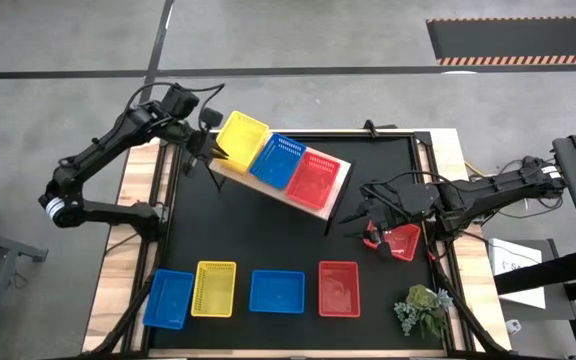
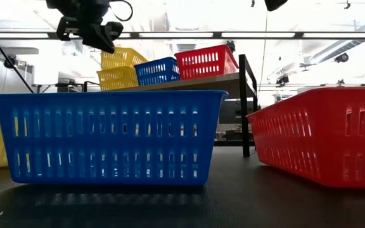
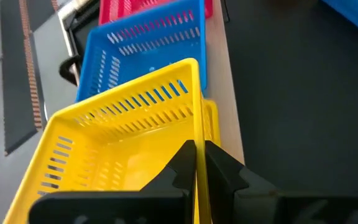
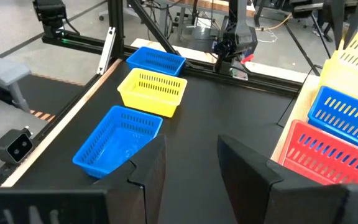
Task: Stack baskets on shelf by color
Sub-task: Stack the top right yellow bin on top of the yellow bin on the shelf
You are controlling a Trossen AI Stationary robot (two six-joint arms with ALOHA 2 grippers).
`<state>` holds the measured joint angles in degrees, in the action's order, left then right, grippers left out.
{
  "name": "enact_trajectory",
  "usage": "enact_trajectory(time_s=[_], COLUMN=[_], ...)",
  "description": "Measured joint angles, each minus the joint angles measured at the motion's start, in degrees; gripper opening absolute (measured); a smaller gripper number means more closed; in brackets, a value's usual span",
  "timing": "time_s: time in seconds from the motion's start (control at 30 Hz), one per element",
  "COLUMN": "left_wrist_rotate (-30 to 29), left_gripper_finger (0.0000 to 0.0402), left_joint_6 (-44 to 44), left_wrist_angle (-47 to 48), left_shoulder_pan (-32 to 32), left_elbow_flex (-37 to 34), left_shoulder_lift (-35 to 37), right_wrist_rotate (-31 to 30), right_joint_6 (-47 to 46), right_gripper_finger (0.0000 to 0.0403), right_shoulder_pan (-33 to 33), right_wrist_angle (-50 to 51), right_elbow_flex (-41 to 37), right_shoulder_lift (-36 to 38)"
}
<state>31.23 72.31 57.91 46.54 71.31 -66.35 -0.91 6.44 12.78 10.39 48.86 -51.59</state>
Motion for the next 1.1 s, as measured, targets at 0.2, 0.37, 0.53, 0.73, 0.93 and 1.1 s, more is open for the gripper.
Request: enact_trajectory(time_s=[0.2,0.37,0.53,0.73,0.93,1.1], left_wrist_rotate=[-1.3,-1.3,-1.3,-1.4,-1.6,-1.5], left_gripper_finger=[0.0000,0.0012,0.0039,0.0059,0.0061,0.0062], left_joint_6=[-2.7,-3.1,-3.1,-4.7,-6.0,-6.1], left_wrist_angle=[-2.0,-2.2,-2.5,-3.6,-3.4,-3.4], left_shoulder_pan=[0.0,0.0,0.0,0.0,0.0,0.0], left_elbow_flex=[-0.6,-0.6,-0.6,-0.6,-0.2,-0.2], left_shoulder_lift=[0.0,0.0,0.0,0.0,1.7,4.4], right_wrist_rotate=[0.0,-0.1,-0.1,-0.1,-0.1,-0.1], right_joint_6=[0.1,0.1,0.1,0.0,0.0,0.0], right_gripper_finger=[0.0137,0.0137,0.0137,0.0137,0.0137,0.0137], right_shoulder_pan=[0.0,0.0,0.0,0.0,0.0,0.0], right_wrist_angle=[0.0,0.0,0.0,0.0,0.0,0.0], right_elbow_flex=[0.0,0.0,0.0,0.0,0.0,0.0], right_shoulder_lift=[0.0,0.0,0.0,0.0,0.0,0.0])
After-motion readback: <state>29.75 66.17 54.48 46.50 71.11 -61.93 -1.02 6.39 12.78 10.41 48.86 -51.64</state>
